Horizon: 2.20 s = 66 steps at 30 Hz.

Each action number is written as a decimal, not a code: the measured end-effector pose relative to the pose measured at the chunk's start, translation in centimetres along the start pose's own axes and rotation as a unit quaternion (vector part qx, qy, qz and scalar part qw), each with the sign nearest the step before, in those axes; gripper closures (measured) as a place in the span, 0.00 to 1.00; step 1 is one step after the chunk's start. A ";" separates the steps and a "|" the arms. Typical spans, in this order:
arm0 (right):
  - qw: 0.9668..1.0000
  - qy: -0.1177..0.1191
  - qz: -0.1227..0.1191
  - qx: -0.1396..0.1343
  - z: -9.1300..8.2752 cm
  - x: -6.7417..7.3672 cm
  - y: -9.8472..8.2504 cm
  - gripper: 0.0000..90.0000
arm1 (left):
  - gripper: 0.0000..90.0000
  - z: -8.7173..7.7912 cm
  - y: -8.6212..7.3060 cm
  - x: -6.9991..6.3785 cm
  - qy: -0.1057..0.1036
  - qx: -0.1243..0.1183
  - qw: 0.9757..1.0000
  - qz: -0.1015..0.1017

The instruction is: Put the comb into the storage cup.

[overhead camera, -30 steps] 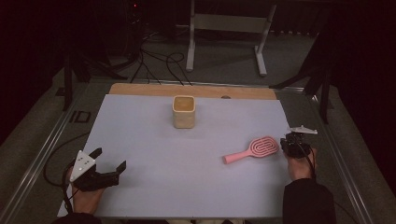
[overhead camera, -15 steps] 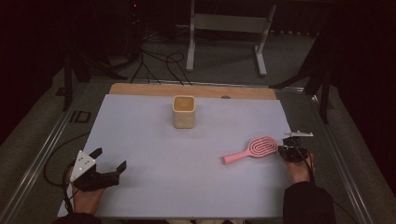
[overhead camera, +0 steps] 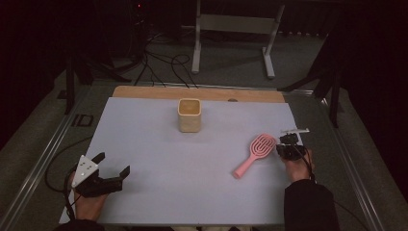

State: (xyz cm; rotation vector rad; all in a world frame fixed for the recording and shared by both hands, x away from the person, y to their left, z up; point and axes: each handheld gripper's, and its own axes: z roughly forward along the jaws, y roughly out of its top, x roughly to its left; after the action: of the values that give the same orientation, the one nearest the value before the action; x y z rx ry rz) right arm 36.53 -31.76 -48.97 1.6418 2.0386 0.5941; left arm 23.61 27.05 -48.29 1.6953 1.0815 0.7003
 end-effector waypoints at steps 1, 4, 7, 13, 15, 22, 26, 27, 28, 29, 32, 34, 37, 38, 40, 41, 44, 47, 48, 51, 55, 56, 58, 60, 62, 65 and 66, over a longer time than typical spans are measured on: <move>1.000 0.002 -0.004 0.001 0.1 0.3 0.2 1.00 | 0.00 0.0 0.0 0.0 0.000 0.000 1.000 0.000; 1.000 0.006 -0.010 0.003 0.5 1.1 0.6 1.00 | 0.00 -0.1 0.0 0.0 0.000 -0.001 1.000 0.000; 1.000 0.012 -0.020 0.006 0.9 1.7 0.8 1.00 | 0.00 -0.1 0.0 0.0 -0.001 -0.001 1.000 -0.001; 0.999 0.027 -0.039 0.004 1.3 3.0 1.3 1.00 | 0.00 0.0 0.0 0.0 -0.001 0.000 1.000 0.000; 0.999 0.029 -0.045 0.004 1.4 3.4 1.6 1.00 | 0.00 0.0 0.0 0.0 -0.001 0.000 1.000 0.000; 0.996 0.032 -0.085 0.010 1.7 4.8 2.1 1.00 | 0.00 0.0 0.0 0.0 -0.002 -0.001 1.000 0.000; 0.995 0.036 -0.097 0.013 1.9 5.3 2.2 1.00 | 0.00 0.0 0.0 0.0 -0.002 -0.001 1.000 0.000; 0.994 0.036 -0.099 0.015 1.9 5.3 2.2 1.00 | 0.00 0.0 0.0 0.0 -0.002 -0.001 1.000 0.000; 0.994 0.037 -0.100 0.015 1.9 5.3 2.2 1.00 | 0.00 0.0 0.0 0.0 -0.002 -0.001 1.000 0.000; 0.994 0.037 -0.101 0.015 1.9 5.3 2.2 1.00 | 0.00 0.0 0.0 0.0 -0.002 -0.001 1.000 0.000; 0.994 0.038 -0.103 0.018 2.0 5.2 2.1 0.99 | 0.00 0.0 0.0 0.0 -0.002 0.000 1.000 0.000; 0.994 0.038 -0.101 0.018 1.9 5.0 2.0 0.98 | 0.00 0.0 0.0 0.0 -0.002 0.000 1.000 0.000; 0.994 0.039 -0.097 0.020 1.9 4.8 1.8 0.98 | 0.00 0.0 0.0 0.0 -0.002 0.000 1.000 0.000; 0.994 0.037 -0.097 0.020 1.9 4.7 1.8 0.98 | 0.00 0.0 0.0 0.0 -0.003 -0.001 1.000 -0.001; 0.995 0.040 -0.095 0.019 1.8 4.6 1.6 0.97 | 0.00 0.0 0.0 0.0 -0.002 0.000 1.000 -0.001; 0.995 0.041 -0.094 0.017 1.7 4.5 1.5 0.96 | 0.00 0.0 0.0 0.0 -0.002 0.000 1.000 -0.001; 0.995 0.047 -0.090 0.008 1.3 4.1 1.3 0.92 | 0.00 0.0 0.0 0.0 -0.003 0.001 1.000 0.000; 0.995 0.060 -0.082 -0.012 0.6 3.8 1.2 0.85 | 0.00 0.0 0.0 0.0 -0.002 0.000 1.000 0.000; 0.995 0.062 -0.079 -0.020 0.3 3.7 1.2 0.83 | 0.00 0.0 0.0 0.0 -0.001 0.000 1.000 0.000; 0.994 0.067 -0.071 -0.049 -0.9 3.4 1.1 0.77 | 0.00 0.0 0.0 0.0 -0.001 -0.001 1.000 0.000; 0.991 0.073 -0.059 -0.092 -2.6 3.0 0.7 0.67 | 0.00 0.0 0.0 0.0 0.000 -0.002 1.000 -0.001; 0.990 0.075 -0.057 -0.102 -3.0 2.9 0.5 0.65 | 0.00 -0.1 0.0 0.0 0.001 -0.002 1.000 -0.001; 0.987 0.082 -0.053 -0.125 -3.9 2.6 0.1 0.59 | 0.00 -0.1 0.0 0.0 0.001 -0.004 1.000 -0.003; 0.985 0.087 -0.046 -0.142 -4.6 2.4 -0.4 0.55 | 0.00 -0.1 0.0 0.0 0.001 -0.004 1.000 -0.003; 0.981 0.098 -0.040 -0.163 -5.4 2.2 -0.9 0.47 | 0.00 -0.1 0.0 0.0 0.002 -0.004 1.000 -0.001; 0.974 0.111 -0.039 -0.192 -6.4 2.1 -1.8 0.40 | 0.00 -0.1 0.0 0.0 0.002 -0.005 1.000 0.000; 0.974 0.111 -0.039 -0.192 -6.4 2.1 -1.8 0.40 | 0.00 -0.1 0.0 0.0 0.002 -0.005 1.000 0.000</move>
State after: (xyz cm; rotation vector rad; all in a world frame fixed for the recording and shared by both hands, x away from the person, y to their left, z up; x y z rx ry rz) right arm 30.94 -30.43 -45.10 1.3105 1.9690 1.1092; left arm 23.52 27.14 -48.22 1.6865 1.0787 0.7090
